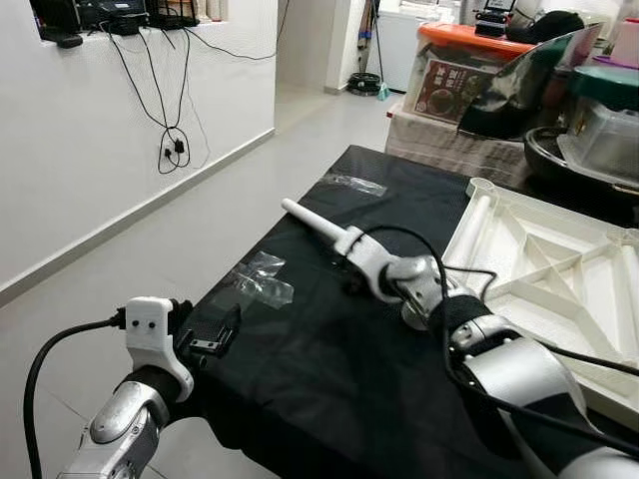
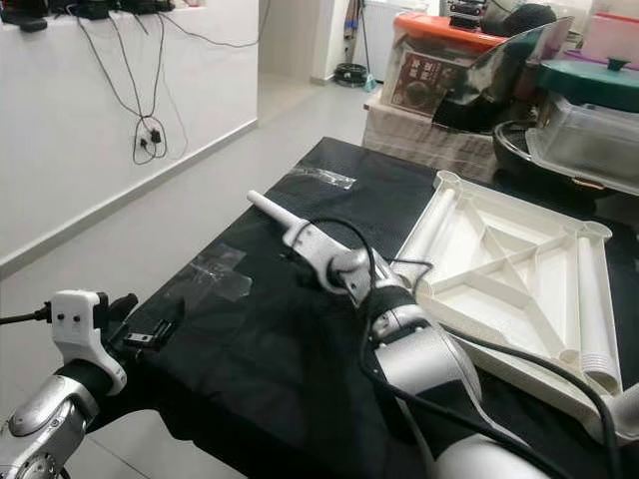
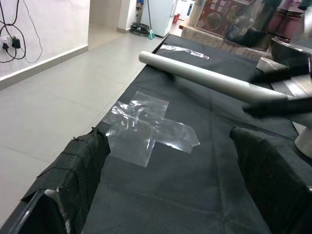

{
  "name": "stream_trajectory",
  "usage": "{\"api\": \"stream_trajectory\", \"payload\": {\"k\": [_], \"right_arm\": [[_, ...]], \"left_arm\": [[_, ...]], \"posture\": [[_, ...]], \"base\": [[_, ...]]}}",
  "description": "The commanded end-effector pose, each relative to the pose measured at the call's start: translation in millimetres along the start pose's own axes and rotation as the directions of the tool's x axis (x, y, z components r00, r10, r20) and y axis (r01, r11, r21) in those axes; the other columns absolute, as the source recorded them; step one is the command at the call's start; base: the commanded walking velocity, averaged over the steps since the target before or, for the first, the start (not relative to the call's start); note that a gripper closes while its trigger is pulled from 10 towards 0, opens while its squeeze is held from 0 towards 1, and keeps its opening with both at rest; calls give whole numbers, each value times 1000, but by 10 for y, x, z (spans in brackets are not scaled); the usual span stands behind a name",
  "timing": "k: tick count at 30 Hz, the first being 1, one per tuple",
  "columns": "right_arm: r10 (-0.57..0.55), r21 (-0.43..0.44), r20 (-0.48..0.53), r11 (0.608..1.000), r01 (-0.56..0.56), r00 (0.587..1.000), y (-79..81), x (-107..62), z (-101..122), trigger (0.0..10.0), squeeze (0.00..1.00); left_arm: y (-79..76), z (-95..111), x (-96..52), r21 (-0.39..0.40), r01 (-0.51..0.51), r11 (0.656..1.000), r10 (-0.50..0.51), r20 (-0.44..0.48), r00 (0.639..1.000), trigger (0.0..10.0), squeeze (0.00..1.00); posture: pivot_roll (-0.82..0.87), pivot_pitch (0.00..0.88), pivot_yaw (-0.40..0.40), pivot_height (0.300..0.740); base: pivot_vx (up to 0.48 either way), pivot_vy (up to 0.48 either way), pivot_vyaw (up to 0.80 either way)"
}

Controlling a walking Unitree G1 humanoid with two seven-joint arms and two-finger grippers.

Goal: Building children table

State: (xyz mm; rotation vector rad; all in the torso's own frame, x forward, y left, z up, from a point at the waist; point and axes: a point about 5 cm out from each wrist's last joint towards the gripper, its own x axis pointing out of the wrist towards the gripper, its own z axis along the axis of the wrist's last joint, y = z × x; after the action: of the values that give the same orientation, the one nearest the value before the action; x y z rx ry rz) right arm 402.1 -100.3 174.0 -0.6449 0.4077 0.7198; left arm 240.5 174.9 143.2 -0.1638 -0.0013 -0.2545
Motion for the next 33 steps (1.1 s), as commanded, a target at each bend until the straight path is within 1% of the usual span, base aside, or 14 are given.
{"api": "stream_trajectory", "payload": {"k": [1,4,7,10,12,15,16,18,19,21,22,23,25,33], "right_arm": [[39,-13,61,999,-38,997,-10,-22,152,10000,1000],[49,-24,117,999,-46,992,-29,-47,314,10000,1000],[26,-18,126,1000,-24,992,-53,-55,339,10000,1000],[-91,13,73,996,90,993,-151,-73,220,10000,1000],[-91,13,73,996,90,993,-151,-73,220,10000,1000],[-145,35,24,989,144,989,-200,-90,85,10000,1000],[-205,58,-13,977,206,979,-259,-121,-33,10000,1000],[-205,58,-13,977,206,979,-259,-121,-33,10000,1000],[-251,75,-54,964,255,966,-311,-157,-156,10000,1000],[-251,75,-54,964,255,966,-311,-157,-156,10000,1000],[-286,82,-92,953,293,954,-352,-190,-259,10000,1000],[-294,87,-130,948,306,947,-371,-218,-360,10000,0],[-286,97,-183,947,306,941,-379,-252,-505,10000,0],[-222,127,-240,958,258,945,-329,-273,-695,10000,0]], "left_arm": [[-12,-16,-6,-1,8,1000,-8,0,1000,10000,0],[-28,-23,0,-3,15,1000,-15,-1,1000,10000,0],[-33,-25,4,-3,18,1000,-18,0,1000,10000,0],[-33,-21,10,-3,20,1000,-20,2,1000,10000,0],[-33,-21,10,-3,20,1000,-20,2,1000,10000,0],[-22,-21,2,-1,17,1000,-17,2,1000,10000,0],[-21,-26,-1,0,16,1000,-16,0,1000,10000,0],[-21,-26,-1,0,16,1000,-16,0,1000,10000,0],[-25,-30,0,-1,17,1000,-17,0,1000,10000,0],[-25,-30,0,-1,17,1000,-17,0,1000,10000,0],[-29,-32,4,-1,18,1000,-18,0,1000,10000,0],[-32,-32,7,-2,19,1000,-19,0,1000,10000,0],[-31,-32,10,-1,20,1000,-20,-1,1000,10000,0],[-23,-31,1,1,16,1000,-16,0,1000,10000,0]], "posture": [[84,0,-116,740],[83,0,-117,740],[83,0,-118,740],[88,0,-122,740],[88,0,-122,740],[85,0,-121,740],[85,0,-122,740],[85,0,-122,740],[82,0,-121,740],[82,0,-121,740],[82,0,-121,740],[79,0,-121,740],[80,0,-122,740],[85,0,-129,740]], "base": [[0,0,0],[0,0,0],[0,0,0],[0,0,0],[0,0,0],[0,0,0],[0,0,0],[0,0,0],[0,0,0],[0,0,0],[0,0,0],[0,0,0],[0,0,0],[0,0,0]]}}
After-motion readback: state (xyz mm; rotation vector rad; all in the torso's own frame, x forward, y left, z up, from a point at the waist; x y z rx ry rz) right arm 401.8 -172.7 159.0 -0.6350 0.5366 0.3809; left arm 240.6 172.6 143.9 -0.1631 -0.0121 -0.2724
